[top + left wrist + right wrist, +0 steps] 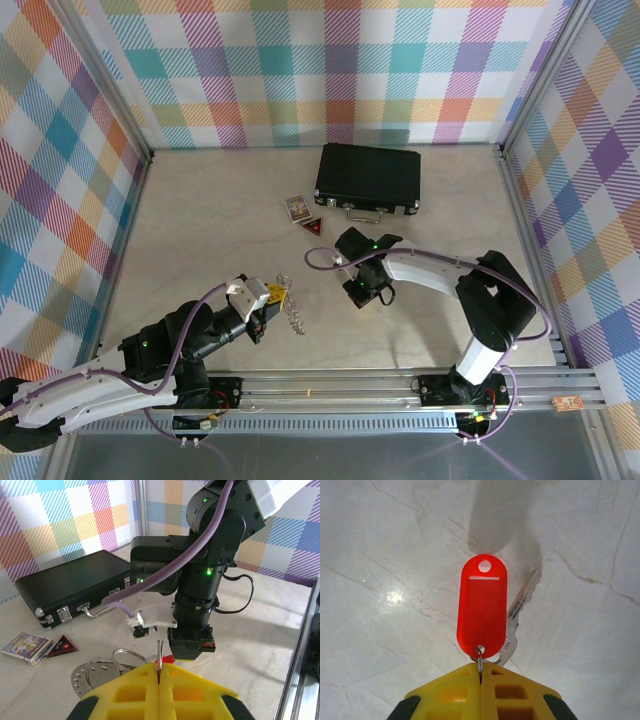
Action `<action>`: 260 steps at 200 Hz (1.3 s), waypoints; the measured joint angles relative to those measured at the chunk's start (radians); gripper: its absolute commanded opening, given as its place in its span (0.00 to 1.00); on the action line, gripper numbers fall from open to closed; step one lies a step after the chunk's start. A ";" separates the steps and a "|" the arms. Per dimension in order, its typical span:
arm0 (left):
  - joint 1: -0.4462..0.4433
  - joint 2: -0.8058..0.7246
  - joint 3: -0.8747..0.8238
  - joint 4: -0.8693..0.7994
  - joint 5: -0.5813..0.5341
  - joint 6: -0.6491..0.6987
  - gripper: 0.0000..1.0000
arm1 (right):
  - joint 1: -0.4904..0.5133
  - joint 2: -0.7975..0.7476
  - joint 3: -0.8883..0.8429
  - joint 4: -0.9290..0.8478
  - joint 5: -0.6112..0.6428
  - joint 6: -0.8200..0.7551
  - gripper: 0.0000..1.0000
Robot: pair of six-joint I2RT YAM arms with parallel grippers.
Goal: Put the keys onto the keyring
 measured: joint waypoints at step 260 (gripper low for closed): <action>0.000 0.005 0.000 -0.002 0.026 0.000 0.00 | -0.019 -0.036 -0.049 0.053 -0.166 0.108 0.36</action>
